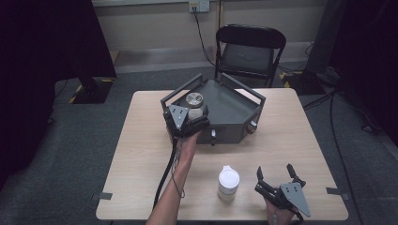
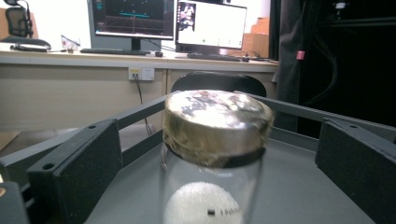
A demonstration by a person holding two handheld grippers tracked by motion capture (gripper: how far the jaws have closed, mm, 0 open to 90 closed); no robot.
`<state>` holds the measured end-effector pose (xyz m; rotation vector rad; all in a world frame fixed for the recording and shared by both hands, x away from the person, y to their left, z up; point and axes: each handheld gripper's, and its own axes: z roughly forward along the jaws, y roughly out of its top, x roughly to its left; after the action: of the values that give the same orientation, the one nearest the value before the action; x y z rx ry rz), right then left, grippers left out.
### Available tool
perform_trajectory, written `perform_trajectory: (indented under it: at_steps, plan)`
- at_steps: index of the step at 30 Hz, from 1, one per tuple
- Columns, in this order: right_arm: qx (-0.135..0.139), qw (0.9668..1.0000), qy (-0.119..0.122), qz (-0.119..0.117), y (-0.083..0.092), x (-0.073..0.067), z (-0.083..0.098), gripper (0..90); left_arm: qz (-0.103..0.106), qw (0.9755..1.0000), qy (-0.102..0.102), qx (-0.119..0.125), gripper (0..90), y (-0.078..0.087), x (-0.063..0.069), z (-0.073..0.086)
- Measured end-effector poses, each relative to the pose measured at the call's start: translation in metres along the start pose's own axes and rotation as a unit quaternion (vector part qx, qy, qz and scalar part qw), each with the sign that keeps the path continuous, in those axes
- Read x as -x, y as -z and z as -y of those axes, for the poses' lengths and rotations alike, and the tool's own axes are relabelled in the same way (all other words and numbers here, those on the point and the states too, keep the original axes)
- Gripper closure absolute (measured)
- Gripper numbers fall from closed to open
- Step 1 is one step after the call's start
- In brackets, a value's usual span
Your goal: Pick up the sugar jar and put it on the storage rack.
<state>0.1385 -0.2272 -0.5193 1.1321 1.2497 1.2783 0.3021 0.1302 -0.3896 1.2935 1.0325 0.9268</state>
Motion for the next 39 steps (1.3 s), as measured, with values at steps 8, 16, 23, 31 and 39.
perform_trajectory:
  at_steps: [8,16,23,31,39]
  plan:
    - [0.000,1.0000,0.002,0.000,0.000,0.000,0.000,0.5,-0.002,1.0000,-0.002,-0.003,0.0,0.013,-0.002,0.007]
    - [0.000,1.0000,0.001,0.000,0.000,0.000,0.000,0.6,-0.004,1.0000,-0.003,-0.006,0.0,0.029,-0.004,0.015]
    - [0.000,1.0000,0.002,0.002,0.000,-0.001,0.000,0.6,-0.007,0.9999,-0.001,-0.008,0.1,0.044,-0.010,0.023]
    - [0.000,1.0000,0.002,0.003,0.000,-0.002,0.000,0.6,-0.009,1.0000,0.003,-0.001,0.1,0.061,-0.014,0.031]
    - [0.000,1.0000,0.002,0.004,0.000,-0.002,0.000,0.6,-0.018,0.9998,0.006,0.001,0.1,0.082,-0.012,0.044]
